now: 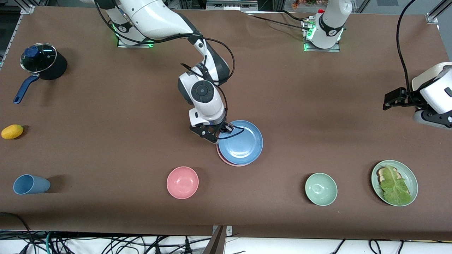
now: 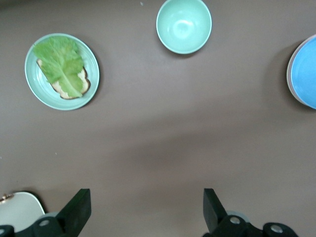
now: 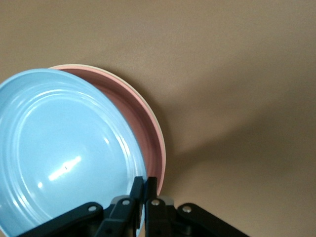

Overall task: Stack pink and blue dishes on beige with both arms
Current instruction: 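Open the right gripper to release the blue plate on the stack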

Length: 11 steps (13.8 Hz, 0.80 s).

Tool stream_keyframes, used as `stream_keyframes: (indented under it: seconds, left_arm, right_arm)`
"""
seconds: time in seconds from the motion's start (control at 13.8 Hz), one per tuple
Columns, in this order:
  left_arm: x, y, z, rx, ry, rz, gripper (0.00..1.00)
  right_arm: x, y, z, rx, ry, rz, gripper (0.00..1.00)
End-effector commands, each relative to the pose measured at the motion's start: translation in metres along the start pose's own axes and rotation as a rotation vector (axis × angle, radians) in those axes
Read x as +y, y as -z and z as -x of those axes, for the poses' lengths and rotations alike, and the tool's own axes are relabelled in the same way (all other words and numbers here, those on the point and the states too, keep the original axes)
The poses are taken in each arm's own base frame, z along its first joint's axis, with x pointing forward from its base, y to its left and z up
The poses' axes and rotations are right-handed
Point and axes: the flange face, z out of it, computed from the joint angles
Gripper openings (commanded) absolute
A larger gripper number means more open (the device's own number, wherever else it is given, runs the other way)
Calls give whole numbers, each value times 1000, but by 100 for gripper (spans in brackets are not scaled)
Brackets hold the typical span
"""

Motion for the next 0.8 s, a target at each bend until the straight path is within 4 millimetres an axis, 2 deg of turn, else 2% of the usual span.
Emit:
stream_keyframes:
  seconds: [0.0,0.07,0.22,0.29,0.44,0.51,0.58,0.65,0.73]
  left_arm:
    - [8,8,9,-3,-26,17,100]
    - [11,20,15,22,-22,33,100]
    - [18,59,38,90,-25,38,100]
    - [21,74,47,120,-26,44,100]
    - [26,77,49,123,-30,50,100]
    - [27,75,52,97,-28,56,100]
    - [28,72,56,61,-30,66,100]
    - [28,80,60,62,-24,66,100]
    - [32,88,62,59,-5,66,100]
  right_arm:
    - [-4,4,-4,19,4,8,43]
    - [-1,4,-7,30,17,31,53]
    - [3,9,-13,52,44,75,73]
    - [7,17,-23,57,46,85,82]
    - [21,43,-53,56,140,120,99]
    - [33,68,-78,46,204,130,99]
    - [47,85,-102,32,263,140,100]
    - [59,102,-122,28,289,137,100]
    - [66,114,-134,34,283,128,100]
